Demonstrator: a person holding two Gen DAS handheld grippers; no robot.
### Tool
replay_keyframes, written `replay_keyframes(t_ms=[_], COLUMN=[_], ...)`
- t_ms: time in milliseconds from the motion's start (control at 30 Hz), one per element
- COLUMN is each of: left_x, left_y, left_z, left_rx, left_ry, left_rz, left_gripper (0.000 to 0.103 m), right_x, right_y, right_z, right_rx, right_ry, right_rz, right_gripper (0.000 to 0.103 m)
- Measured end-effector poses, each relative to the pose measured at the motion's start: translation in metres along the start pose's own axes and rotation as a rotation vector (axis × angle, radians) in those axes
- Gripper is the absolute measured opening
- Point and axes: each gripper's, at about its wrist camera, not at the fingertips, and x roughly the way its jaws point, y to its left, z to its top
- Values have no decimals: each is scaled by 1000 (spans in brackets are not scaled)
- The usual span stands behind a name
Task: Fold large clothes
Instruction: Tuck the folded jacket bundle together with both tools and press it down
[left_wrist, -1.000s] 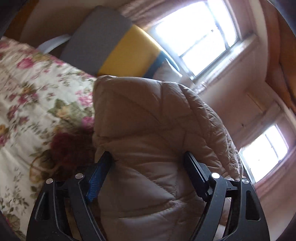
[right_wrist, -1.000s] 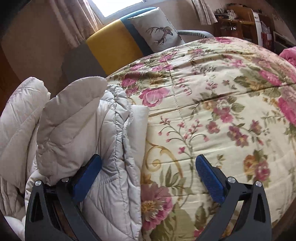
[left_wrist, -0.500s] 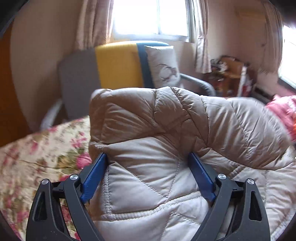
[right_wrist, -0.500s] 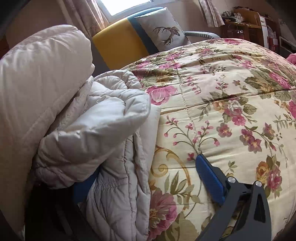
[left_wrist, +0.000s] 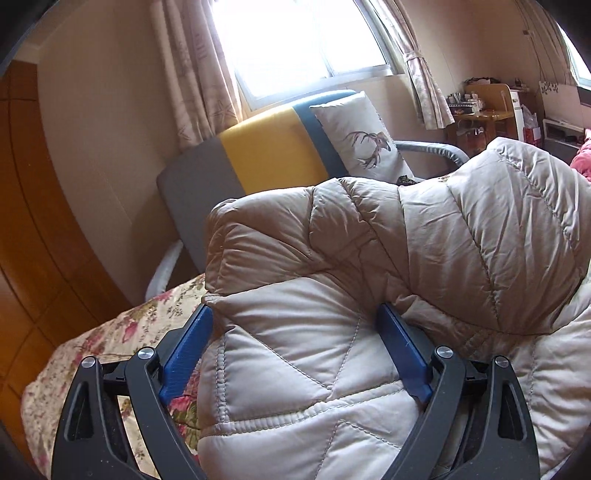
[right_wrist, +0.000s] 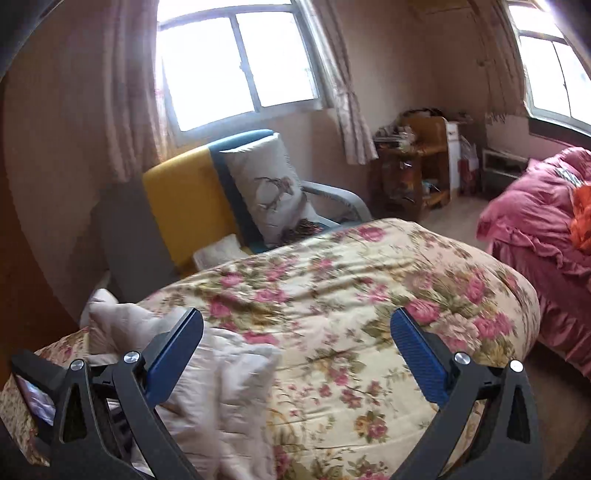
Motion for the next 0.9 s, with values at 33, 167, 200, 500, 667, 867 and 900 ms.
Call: replay_keyframes(t_ms=[33,167,200,500,667,867,900], left_x=[2,2,1,6,12,40,44], left_y=[2,9,13,54,81,79,71], left_z=[0,-2,-3,-13,0,56,60], left_rx=[-2,-33,-46,-260,-400,-321,-280], left_ry=[-1,-4,-1,68,183,246,252], left_rz=[5,9,2,-227,-367,-292,-283], left_gripper=[90,93,94,99,99,99,99], right_x=[3,24,33,120,142,173,174], right_y=[19,82,94,43,12,6,6], right_z=[4,-7,-12,-54,-71,-75,-76], right_rx=[-24,-66,-91,13,80,122,125], right_ry=[13,58,71,166,243,379,383], right_rz=[25,100,87,-88,-75,2,2], right_gripper=[101,101,101,101,101,101,101])
